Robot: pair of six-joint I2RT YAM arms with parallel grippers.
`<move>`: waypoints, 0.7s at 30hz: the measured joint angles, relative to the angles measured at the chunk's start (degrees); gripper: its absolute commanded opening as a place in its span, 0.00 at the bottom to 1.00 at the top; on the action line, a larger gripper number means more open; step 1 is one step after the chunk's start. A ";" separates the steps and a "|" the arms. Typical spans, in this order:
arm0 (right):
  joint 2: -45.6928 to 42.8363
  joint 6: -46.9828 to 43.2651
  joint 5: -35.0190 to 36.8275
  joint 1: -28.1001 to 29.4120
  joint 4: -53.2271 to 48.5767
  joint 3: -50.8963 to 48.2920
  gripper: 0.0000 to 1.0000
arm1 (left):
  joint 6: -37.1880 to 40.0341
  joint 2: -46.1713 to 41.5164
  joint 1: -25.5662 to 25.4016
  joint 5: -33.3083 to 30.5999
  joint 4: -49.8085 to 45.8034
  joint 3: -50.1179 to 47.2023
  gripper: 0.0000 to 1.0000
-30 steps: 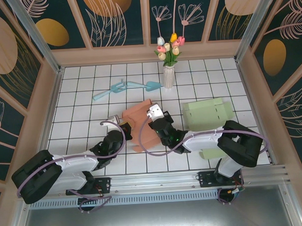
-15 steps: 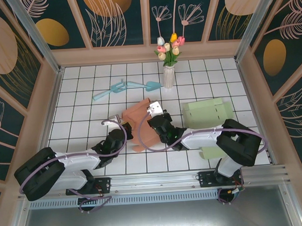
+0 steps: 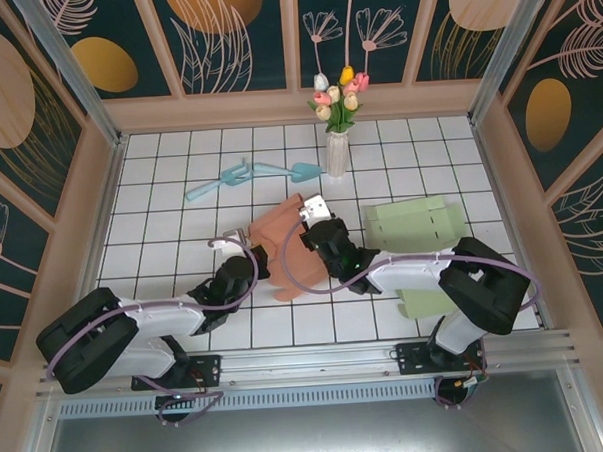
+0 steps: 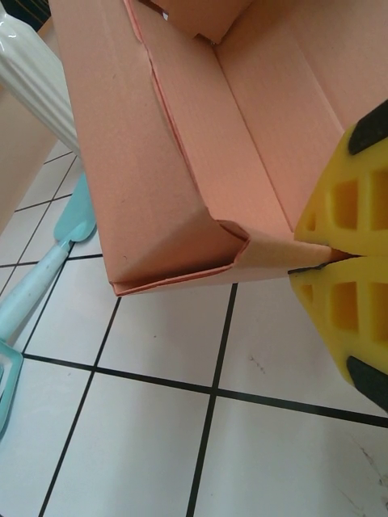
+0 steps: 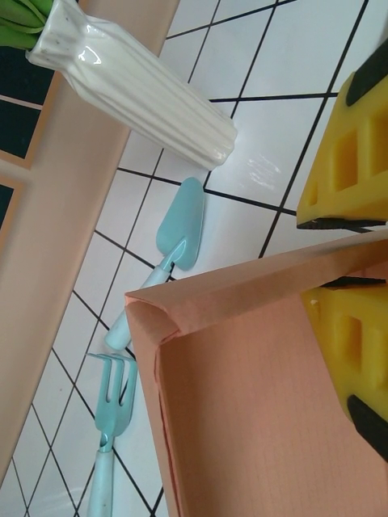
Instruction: Fold the paper box
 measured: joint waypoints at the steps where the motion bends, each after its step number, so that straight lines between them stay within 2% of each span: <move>1: 0.00 -0.31 -0.13 -0.15 -0.02 0.00 0.27 | 0.00 0.28 0.00 0.24 0.02 0.15 0.00; 3: 0.00 -0.68 -0.35 -0.52 -0.02 0.00 0.31 | 0.00 1.11 0.00 0.57 0.04 0.55 0.00; 8: -0.07 -1.20 -1.01 -1.29 -0.46 0.00 0.31 | 0.00 2.95 -0.02 1.01 0.39 1.18 0.00; 11: -0.07 -1.51 -1.22 -1.68 -1.25 0.00 0.24 | 0.00 3.85 -0.02 1.60 0.83 1.51 0.00; 16: -0.07 -2.43 -1.01 -1.75 -2.29 0.00 0.07 | 0.00 4.26 -0.24 2.25 1.31 1.73 0.00; 21: -0.04 -1.70 2.19 -1.44 -3.15 0.00 0.06 | 0.02 4.26 -0.28 2.23 1.60 2.34 0.00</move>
